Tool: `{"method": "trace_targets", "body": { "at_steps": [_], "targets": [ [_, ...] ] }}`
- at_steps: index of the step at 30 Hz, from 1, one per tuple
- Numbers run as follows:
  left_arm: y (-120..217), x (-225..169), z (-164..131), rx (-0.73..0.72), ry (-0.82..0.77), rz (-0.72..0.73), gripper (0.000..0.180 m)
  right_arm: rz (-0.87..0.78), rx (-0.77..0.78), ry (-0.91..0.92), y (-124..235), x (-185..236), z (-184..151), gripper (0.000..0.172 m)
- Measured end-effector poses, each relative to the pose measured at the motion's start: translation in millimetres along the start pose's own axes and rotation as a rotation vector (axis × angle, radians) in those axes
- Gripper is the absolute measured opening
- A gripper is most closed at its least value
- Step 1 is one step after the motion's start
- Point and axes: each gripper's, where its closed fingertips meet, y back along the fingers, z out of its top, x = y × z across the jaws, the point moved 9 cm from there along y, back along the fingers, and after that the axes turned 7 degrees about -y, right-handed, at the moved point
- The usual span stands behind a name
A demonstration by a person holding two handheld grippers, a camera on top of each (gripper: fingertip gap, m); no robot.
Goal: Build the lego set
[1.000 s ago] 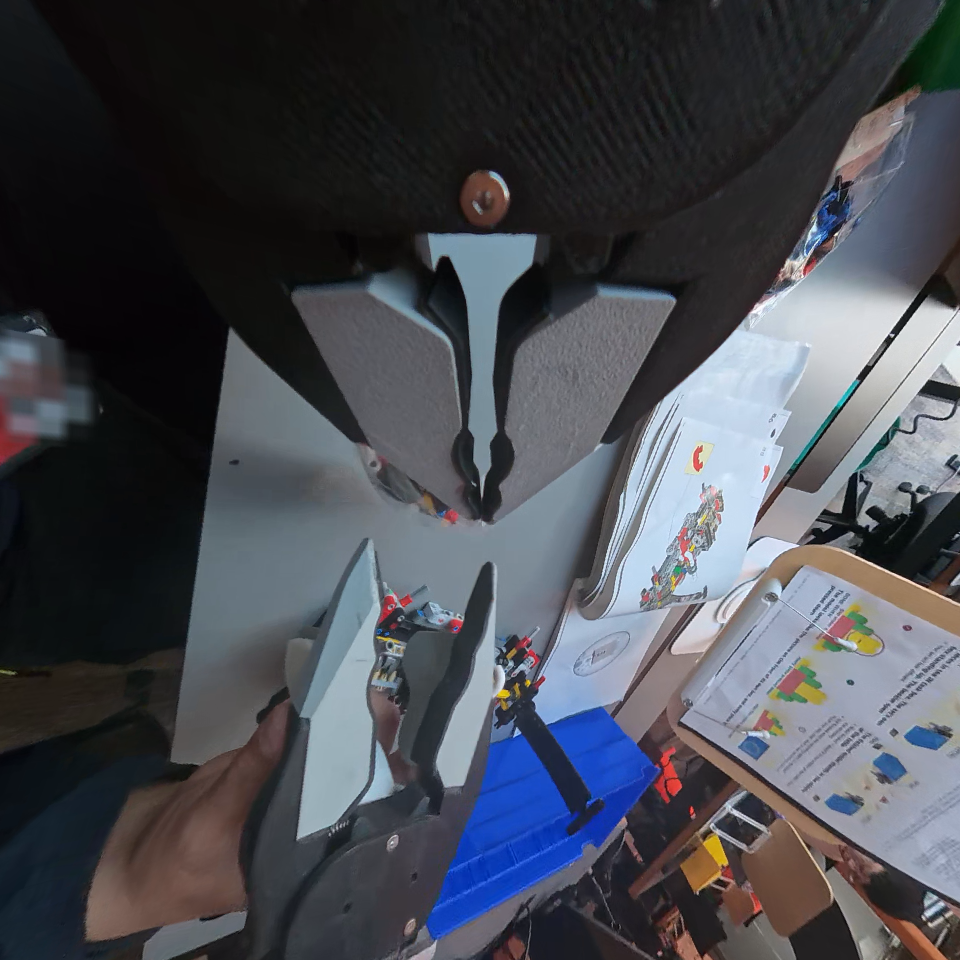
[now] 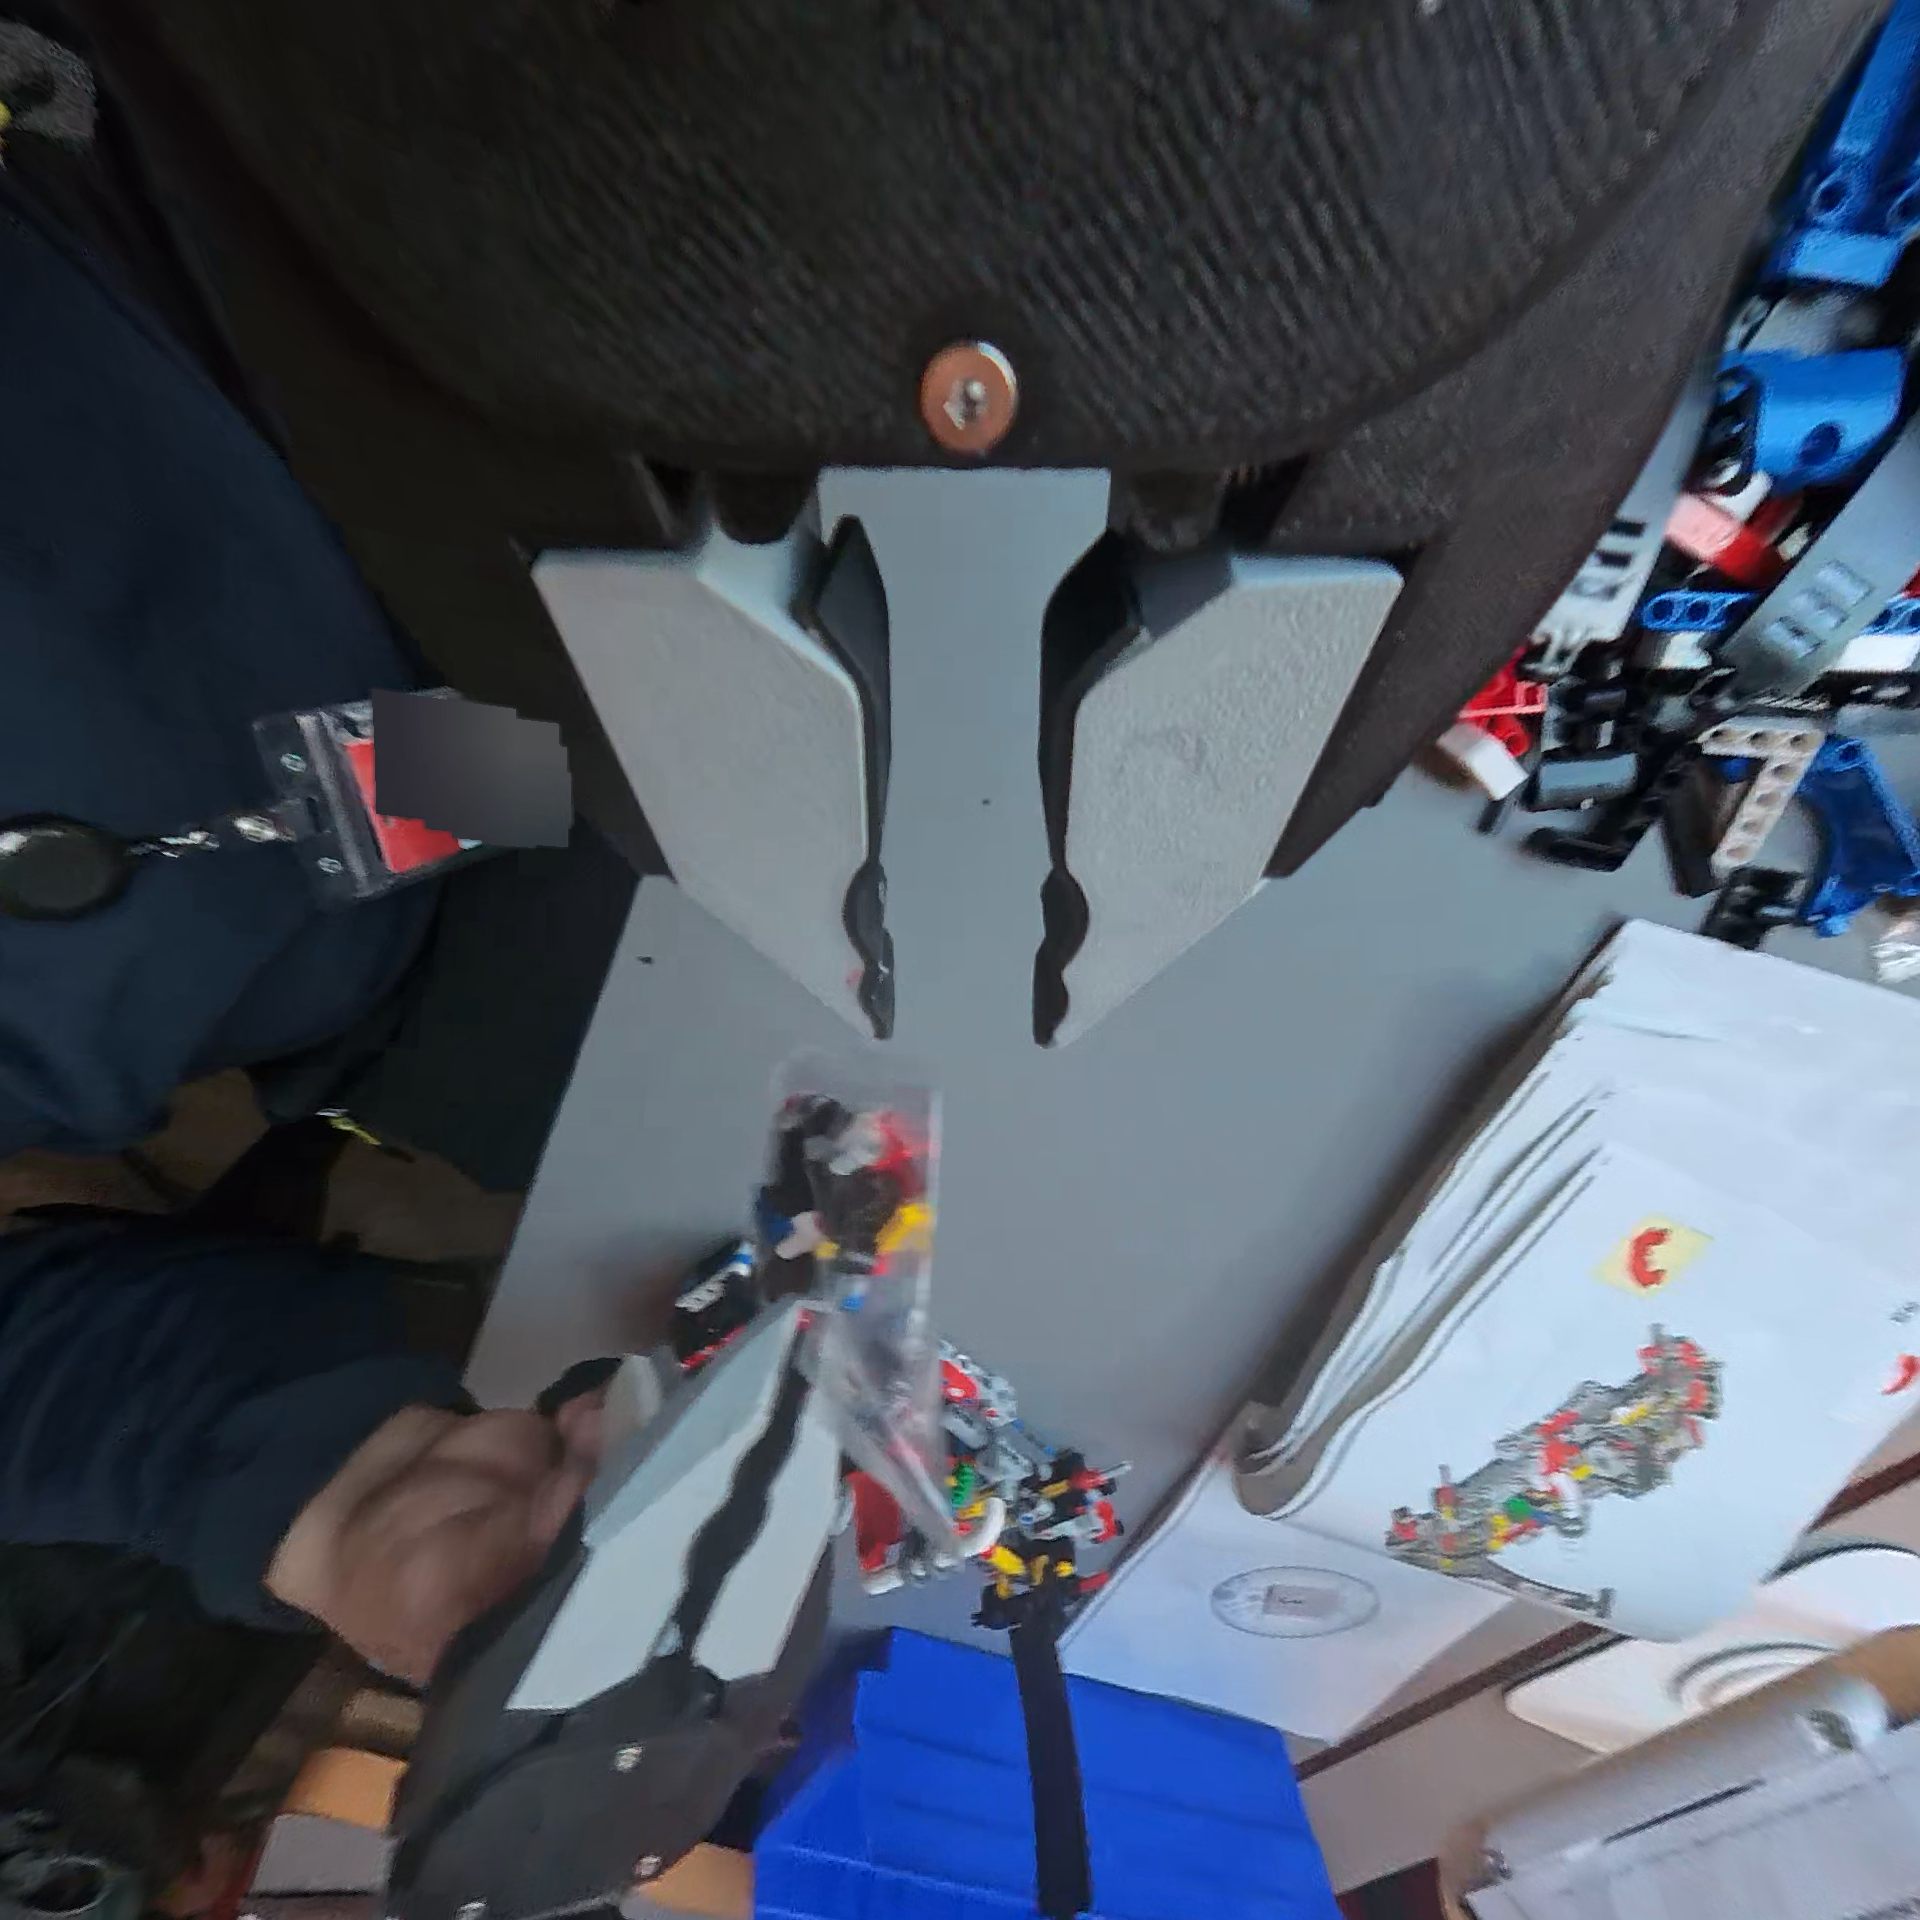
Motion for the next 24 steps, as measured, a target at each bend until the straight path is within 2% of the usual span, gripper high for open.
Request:
{"method": "trace_targets", "body": {
  "at_steps": [2, 6, 10, 24],
  "targets": [
    [-2.1, -2.6, -1.9, 0.010, 0.003, -0.038, 0.025, -0.029, 0.002, -0.006, 1.7, -2.7, 0.0, 0.002],
    [-14.1, -5.8, 0.1, -0.031, 0.045, -0.105, 0.022, 0.016, -0.029, -0.032, 3.4, -1.0, 2.4, 0.002],
    [-25.1, -8.3, 2.0, -0.036, 0.017, -0.105, 0.001, 0.027, -0.038, -0.057, 3.6, -2.3, 2.2, 0.002],
    [-22.3, 1.6, 1.0, -0.053, 0.079, -0.050, 0.000, 0.044, -0.015, -0.054, 1.1, -1.6, -0.1, 0.002]
  ]
}}
